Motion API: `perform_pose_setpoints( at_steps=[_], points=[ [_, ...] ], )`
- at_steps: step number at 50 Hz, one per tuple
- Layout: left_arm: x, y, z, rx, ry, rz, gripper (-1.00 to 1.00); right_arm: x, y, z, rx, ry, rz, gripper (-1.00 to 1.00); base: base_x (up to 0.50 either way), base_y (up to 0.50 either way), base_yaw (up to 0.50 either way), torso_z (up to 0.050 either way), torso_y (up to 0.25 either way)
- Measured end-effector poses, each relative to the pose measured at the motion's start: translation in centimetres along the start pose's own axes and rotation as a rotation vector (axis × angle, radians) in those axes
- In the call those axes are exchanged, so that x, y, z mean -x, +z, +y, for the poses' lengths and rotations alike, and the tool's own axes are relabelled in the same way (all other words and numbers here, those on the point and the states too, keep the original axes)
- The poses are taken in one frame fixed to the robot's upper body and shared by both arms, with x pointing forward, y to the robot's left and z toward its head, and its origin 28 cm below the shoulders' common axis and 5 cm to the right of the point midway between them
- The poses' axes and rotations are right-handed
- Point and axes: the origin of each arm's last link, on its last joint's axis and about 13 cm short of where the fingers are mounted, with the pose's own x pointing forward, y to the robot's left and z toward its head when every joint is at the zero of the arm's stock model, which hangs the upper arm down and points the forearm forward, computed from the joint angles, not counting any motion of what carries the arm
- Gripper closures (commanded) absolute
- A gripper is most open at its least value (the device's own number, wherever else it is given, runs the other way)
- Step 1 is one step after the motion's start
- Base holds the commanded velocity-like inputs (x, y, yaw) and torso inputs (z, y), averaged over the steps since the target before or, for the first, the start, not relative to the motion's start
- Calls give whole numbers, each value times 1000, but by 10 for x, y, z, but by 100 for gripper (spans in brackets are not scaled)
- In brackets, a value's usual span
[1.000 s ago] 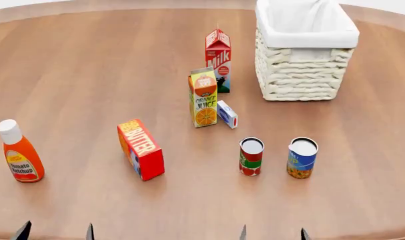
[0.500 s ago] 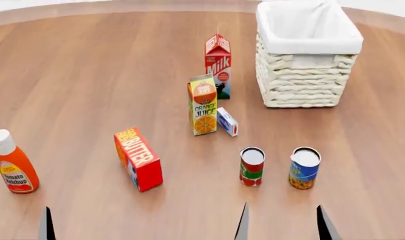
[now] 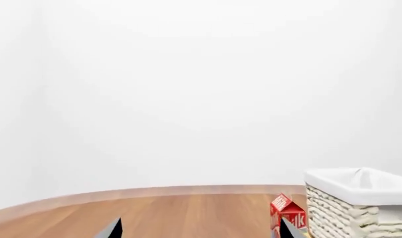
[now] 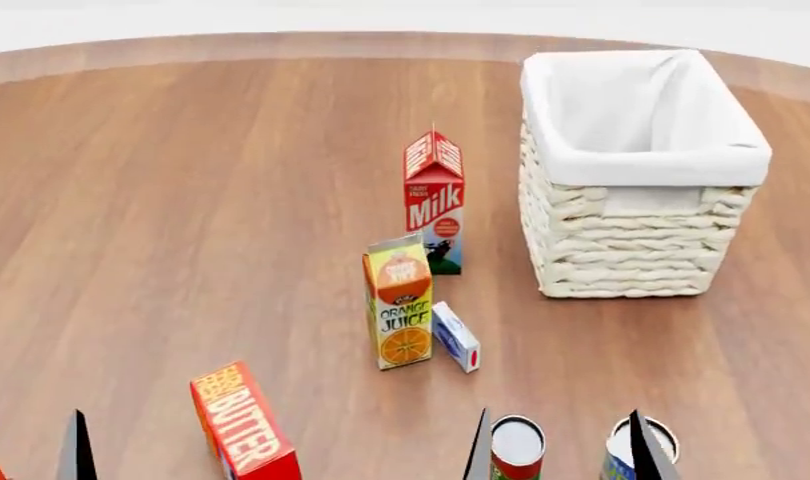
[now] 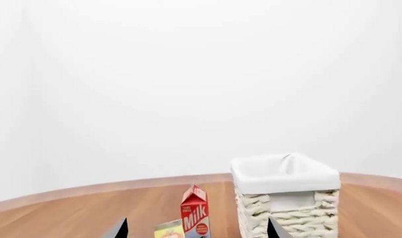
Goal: Pick up the tomato sauce, and put it in the basket.
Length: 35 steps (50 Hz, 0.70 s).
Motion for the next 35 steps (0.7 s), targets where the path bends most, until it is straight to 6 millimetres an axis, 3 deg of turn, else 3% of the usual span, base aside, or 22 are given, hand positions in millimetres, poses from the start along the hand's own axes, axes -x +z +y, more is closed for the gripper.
perform_pose_setpoints(
  at_steps=[21,35],
  points=[
    [0,0,0,-1,-1,1,-100,1,0,0,0,3,2,-100,498,0,0,0,1],
    [1,0,0,-3,-2,3,-100,3,1,0,-16,18,-5,-100,71,0,0,0,0]
  ],
)
